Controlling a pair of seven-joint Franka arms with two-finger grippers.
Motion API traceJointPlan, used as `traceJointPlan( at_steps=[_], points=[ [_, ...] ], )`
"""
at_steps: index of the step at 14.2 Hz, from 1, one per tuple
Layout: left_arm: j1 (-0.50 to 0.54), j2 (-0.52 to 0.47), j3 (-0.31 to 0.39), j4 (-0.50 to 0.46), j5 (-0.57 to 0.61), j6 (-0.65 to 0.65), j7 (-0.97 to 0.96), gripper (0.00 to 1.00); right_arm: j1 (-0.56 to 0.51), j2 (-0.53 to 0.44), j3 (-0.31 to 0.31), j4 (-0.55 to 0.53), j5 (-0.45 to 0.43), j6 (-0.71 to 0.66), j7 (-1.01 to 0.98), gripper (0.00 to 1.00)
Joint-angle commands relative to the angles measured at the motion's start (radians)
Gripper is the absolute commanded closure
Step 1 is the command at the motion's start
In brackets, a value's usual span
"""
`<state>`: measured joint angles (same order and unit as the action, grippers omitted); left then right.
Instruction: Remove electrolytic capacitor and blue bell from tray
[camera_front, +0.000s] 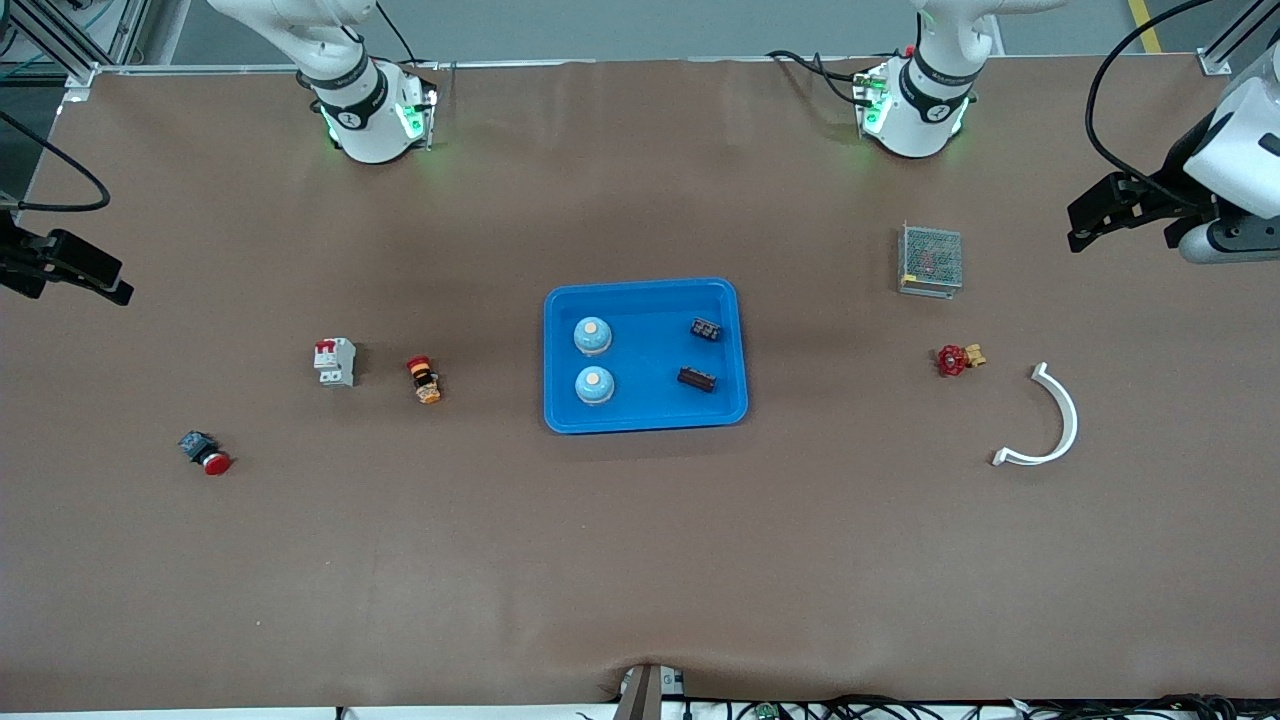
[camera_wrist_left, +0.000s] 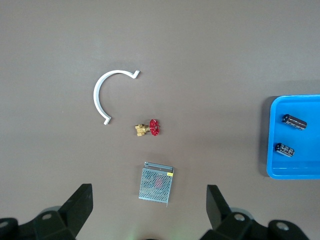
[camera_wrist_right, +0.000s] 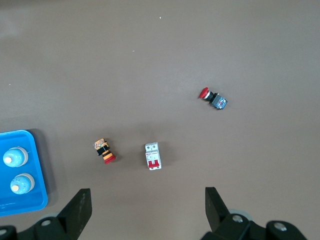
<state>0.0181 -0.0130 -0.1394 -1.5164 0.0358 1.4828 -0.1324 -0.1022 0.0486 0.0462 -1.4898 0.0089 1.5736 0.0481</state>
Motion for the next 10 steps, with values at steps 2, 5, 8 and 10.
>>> traceJointPlan(
  at_steps=[2,5,8,10],
  points=[
    [0.005,-0.012,-0.003,0.007,-0.008,-0.013,0.014,0.0,0.001,-0.01,0.0,-0.001,-0.004,0.0,-0.008,0.0],
    [0.003,-0.007,-0.002,0.007,-0.004,-0.012,0.013,0.0,0.001,-0.01,0.0,-0.001,-0.004,0.0,-0.007,0.0],
    [0.002,-0.004,-0.005,0.012,0.003,-0.012,0.001,0.0,0.001,-0.01,0.0,-0.003,-0.004,-0.001,-0.007,0.0],
    [0.002,-0.002,-0.006,-0.004,0.0,-0.013,-0.006,0.0,0.001,-0.012,0.0,-0.004,-0.003,-0.001,-0.001,0.0]
  ],
)
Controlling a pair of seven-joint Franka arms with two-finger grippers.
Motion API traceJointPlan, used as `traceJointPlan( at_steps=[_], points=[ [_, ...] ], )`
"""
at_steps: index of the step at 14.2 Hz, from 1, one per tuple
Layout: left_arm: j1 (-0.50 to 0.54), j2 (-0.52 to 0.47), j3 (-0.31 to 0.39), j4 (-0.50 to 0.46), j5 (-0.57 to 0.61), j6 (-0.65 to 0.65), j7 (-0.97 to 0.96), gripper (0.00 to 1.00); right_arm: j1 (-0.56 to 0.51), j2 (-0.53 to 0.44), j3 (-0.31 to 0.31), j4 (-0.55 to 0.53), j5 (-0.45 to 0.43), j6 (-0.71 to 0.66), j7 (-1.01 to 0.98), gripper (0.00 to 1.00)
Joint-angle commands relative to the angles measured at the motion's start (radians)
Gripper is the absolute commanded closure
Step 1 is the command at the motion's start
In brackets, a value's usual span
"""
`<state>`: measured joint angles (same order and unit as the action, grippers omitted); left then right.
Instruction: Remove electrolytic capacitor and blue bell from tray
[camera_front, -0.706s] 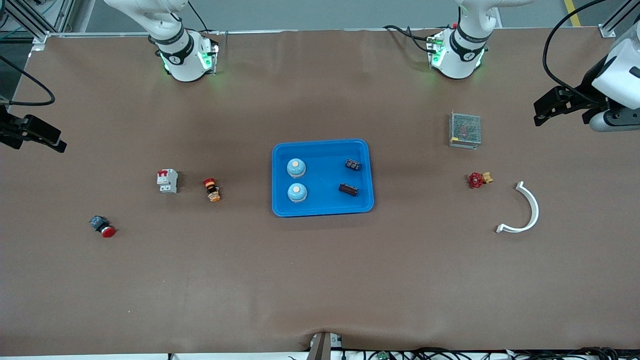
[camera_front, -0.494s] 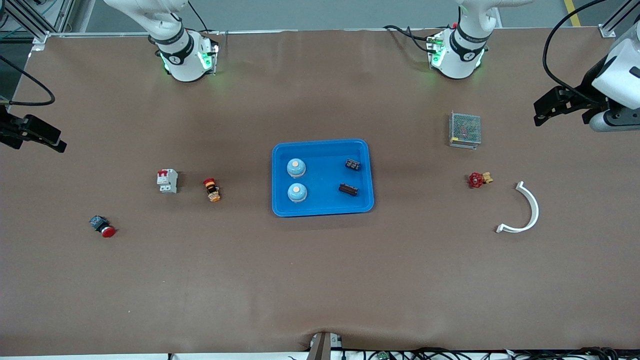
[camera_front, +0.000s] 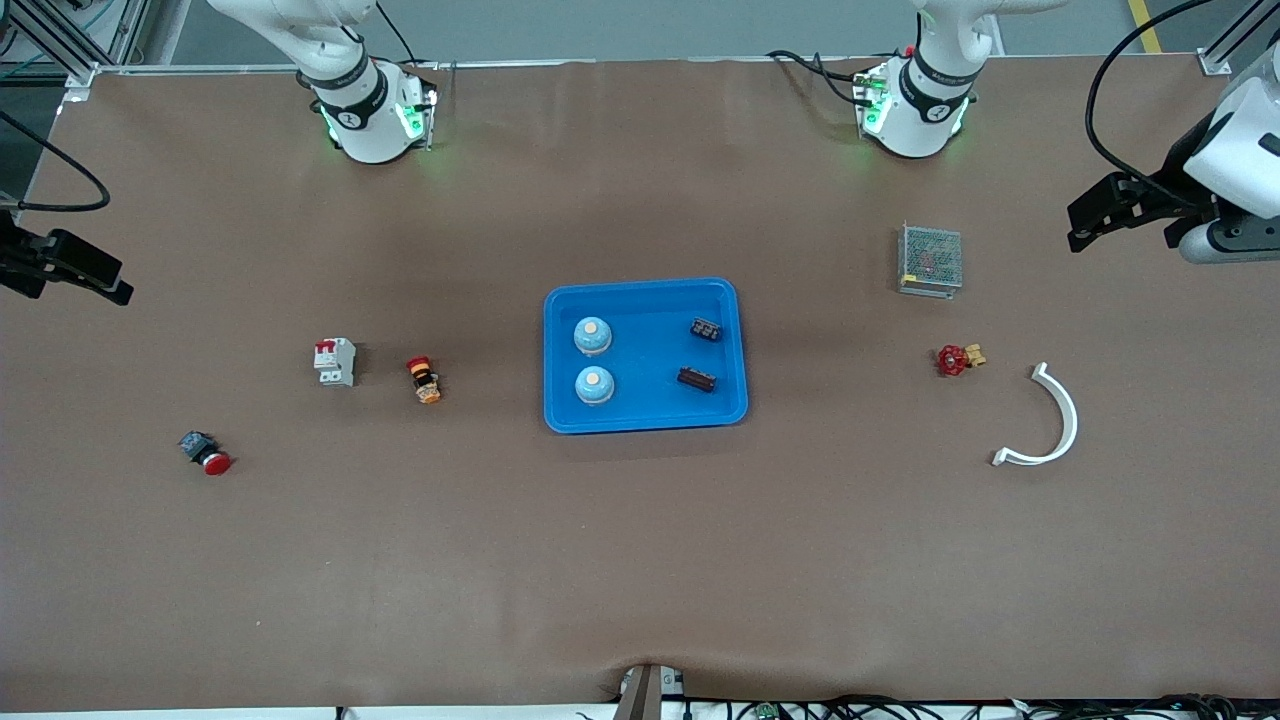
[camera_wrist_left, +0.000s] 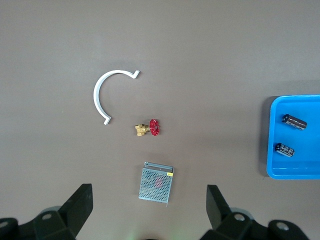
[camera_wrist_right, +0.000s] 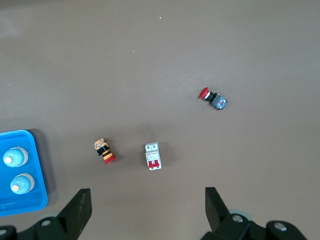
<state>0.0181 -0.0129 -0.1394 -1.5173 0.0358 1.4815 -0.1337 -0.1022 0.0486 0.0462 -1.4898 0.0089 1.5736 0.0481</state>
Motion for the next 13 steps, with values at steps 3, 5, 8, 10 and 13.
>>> traceJointPlan(
  at_steps=[3,5,8,10,13],
  points=[
    [0.0,0.019,-0.023,-0.033,-0.002,-0.009,-0.038,0.0,0.003,-0.012,0.0,-0.006,0.002,-0.003,0.009,0.0],
    [-0.001,0.033,-0.034,-0.064,-0.01,0.003,-0.093,0.0,0.004,-0.012,0.0,-0.009,0.006,-0.003,0.027,0.0],
    [0.002,0.037,-0.095,-0.179,-0.01,0.084,-0.234,0.0,0.07,-0.012,0.0,-0.021,0.008,-0.001,0.272,0.0],
    [0.0,0.044,-0.146,-0.266,-0.002,0.167,-0.364,0.0,0.128,-0.012,0.0,-0.052,0.006,0.025,0.47,0.0],
    [-0.001,0.073,-0.221,-0.398,-0.001,0.316,-0.559,0.0,0.206,-0.004,0.001,-0.099,0.01,0.083,0.765,0.0]
  ],
)
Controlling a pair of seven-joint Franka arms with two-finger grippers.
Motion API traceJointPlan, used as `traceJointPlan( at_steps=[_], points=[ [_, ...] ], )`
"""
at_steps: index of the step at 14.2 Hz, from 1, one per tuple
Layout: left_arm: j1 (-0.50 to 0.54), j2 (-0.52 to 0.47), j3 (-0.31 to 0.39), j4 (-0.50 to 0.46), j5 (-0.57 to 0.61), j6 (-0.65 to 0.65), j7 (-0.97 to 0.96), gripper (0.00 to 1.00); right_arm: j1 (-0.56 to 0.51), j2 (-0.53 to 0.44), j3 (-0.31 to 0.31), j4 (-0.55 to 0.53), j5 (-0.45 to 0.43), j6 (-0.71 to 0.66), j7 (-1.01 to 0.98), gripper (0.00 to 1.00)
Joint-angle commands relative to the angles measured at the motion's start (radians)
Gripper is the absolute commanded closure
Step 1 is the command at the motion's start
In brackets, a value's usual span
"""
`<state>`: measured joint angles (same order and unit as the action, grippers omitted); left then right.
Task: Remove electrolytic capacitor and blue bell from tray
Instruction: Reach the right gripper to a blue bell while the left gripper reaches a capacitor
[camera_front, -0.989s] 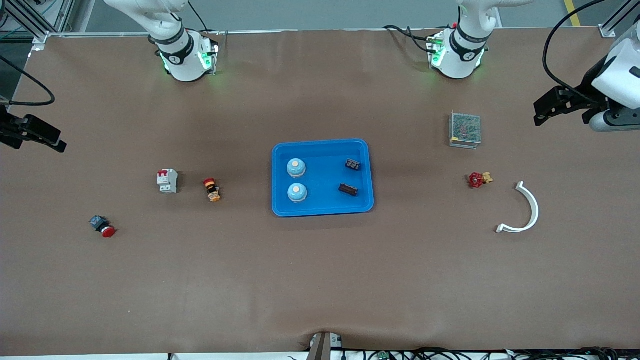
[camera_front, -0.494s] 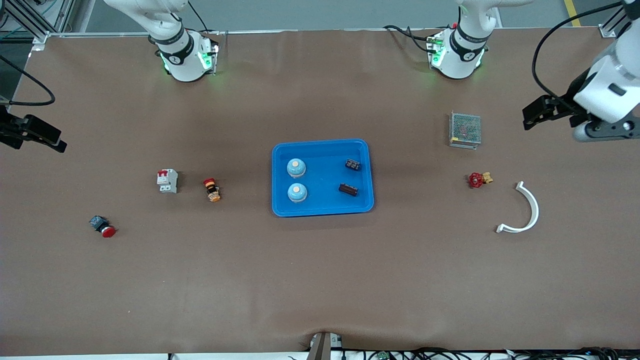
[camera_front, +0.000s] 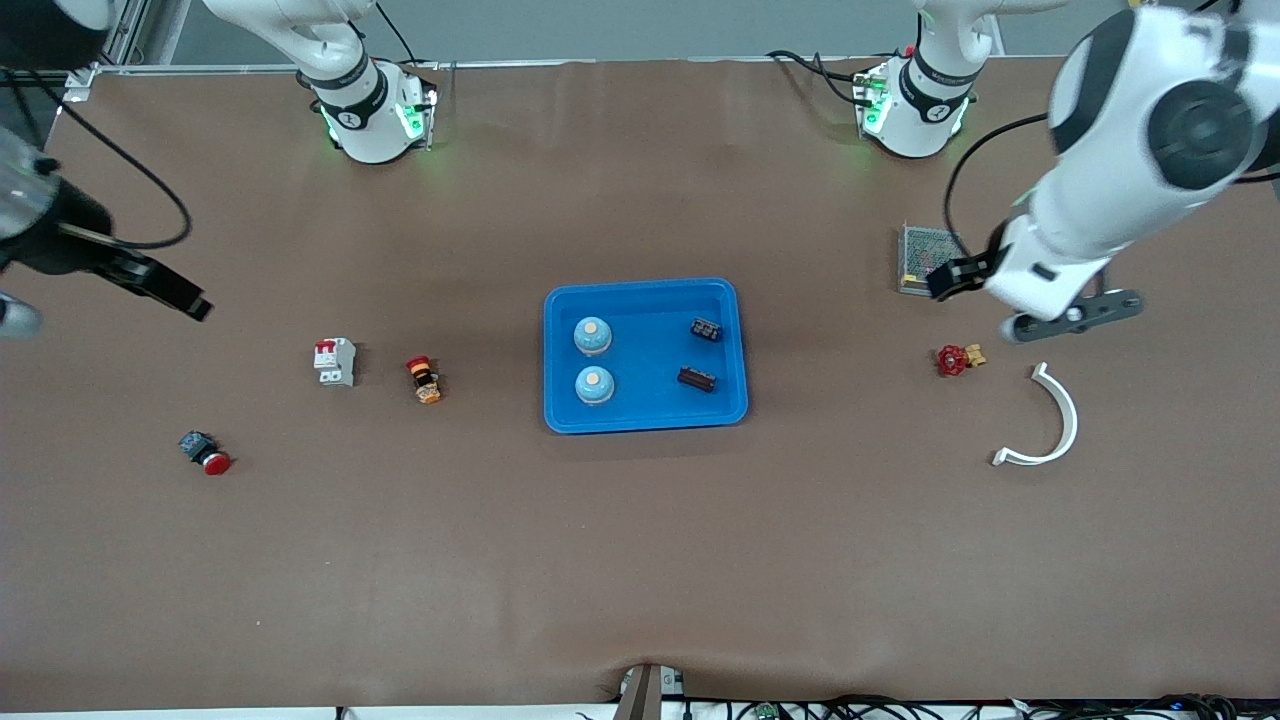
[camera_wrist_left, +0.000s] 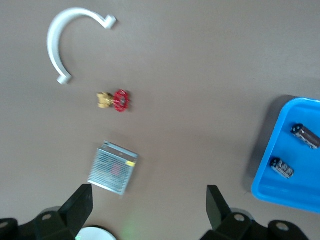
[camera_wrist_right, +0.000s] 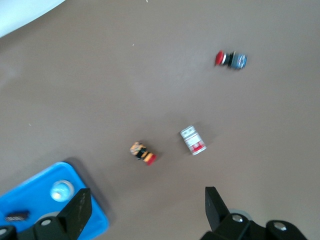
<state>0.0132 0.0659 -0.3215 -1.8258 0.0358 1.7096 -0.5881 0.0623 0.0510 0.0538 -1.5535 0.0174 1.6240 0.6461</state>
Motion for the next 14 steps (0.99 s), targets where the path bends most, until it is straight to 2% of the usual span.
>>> traceJointPlan(
  at_steps=[1,3,6,9,14],
  points=[
    [0.002,0.018,-0.069,-0.114,0.001,0.134,-0.19,0.0,0.075,0.003,-0.006,-0.04,0.001,0.043,0.273,0.0],
    [-0.021,0.08,-0.105,-0.121,0.006,0.177,-0.325,0.0,0.135,0.041,-0.006,-0.042,0.001,0.054,0.439,0.0],
    [-0.103,0.161,-0.106,-0.119,0.081,0.225,-0.514,0.0,0.194,0.096,-0.006,-0.056,0.001,0.098,0.634,0.0],
    [-0.162,0.247,-0.106,-0.119,0.085,0.324,-0.685,0.0,0.252,0.142,-0.006,-0.102,0.001,0.212,0.844,0.0],
    [-0.229,0.343,-0.106,-0.119,0.087,0.471,-0.936,0.0,0.369,0.263,-0.008,-0.106,0.0,0.336,1.101,0.0]
  ],
)
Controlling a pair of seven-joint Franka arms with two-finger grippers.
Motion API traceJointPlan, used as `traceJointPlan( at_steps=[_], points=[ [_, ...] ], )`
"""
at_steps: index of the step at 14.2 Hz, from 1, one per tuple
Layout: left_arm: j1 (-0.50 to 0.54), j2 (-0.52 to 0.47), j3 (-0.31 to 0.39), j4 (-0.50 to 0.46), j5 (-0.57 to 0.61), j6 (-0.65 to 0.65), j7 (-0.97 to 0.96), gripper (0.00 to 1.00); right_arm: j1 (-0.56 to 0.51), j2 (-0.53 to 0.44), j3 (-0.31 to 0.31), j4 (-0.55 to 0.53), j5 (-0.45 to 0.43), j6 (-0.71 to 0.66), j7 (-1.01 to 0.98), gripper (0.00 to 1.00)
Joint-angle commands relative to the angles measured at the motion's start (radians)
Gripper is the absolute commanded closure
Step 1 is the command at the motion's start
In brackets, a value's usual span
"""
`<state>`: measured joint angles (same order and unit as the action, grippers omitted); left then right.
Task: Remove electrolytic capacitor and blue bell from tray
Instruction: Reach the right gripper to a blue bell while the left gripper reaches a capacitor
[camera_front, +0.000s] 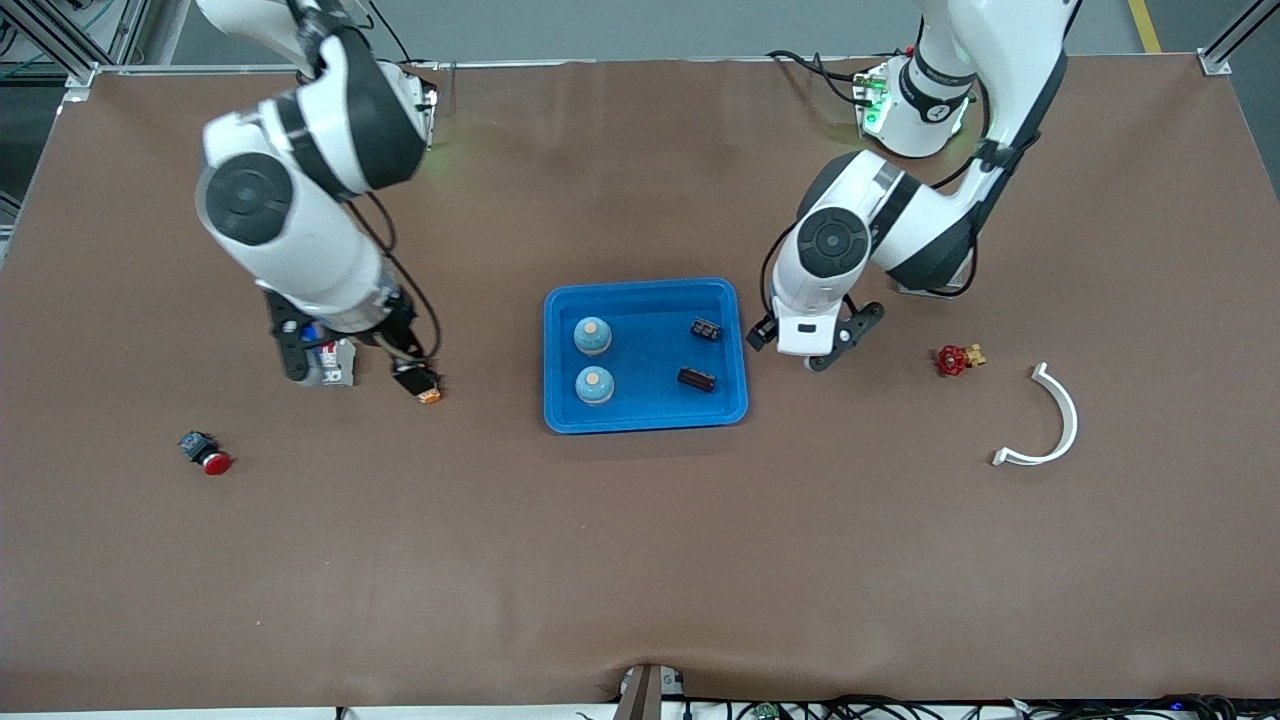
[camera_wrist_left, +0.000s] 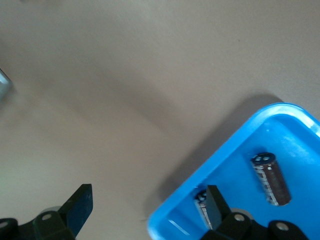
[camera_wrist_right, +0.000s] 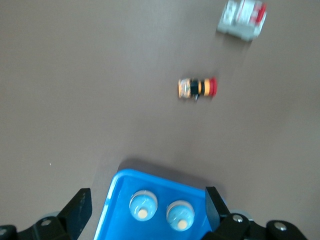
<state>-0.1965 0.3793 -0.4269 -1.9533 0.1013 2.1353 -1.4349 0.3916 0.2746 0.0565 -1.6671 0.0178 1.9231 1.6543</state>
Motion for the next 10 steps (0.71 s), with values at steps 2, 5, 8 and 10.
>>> traceJointPlan(
  at_steps=[2,5,8,10],
  points=[
    [-0.046,0.065,0.0,0.01,0.023,0.106,-0.171,0.0,0.07,0.081,-0.011,0.007,-0.001,0.082,0.154,0.0],
    [-0.084,0.107,0.002,0.011,0.023,0.178,-0.287,0.0,0.095,0.144,-0.011,0.007,-0.001,0.157,0.245,0.0],
    [-0.11,0.139,0.004,0.016,0.023,0.218,-0.364,0.0,0.127,0.21,-0.011,0.007,-0.015,0.224,0.335,0.0],
    [-0.124,0.164,0.004,0.023,0.023,0.239,-0.419,0.0,0.138,0.247,-0.012,0.007,-0.016,0.264,0.386,0.0]
  ],
)
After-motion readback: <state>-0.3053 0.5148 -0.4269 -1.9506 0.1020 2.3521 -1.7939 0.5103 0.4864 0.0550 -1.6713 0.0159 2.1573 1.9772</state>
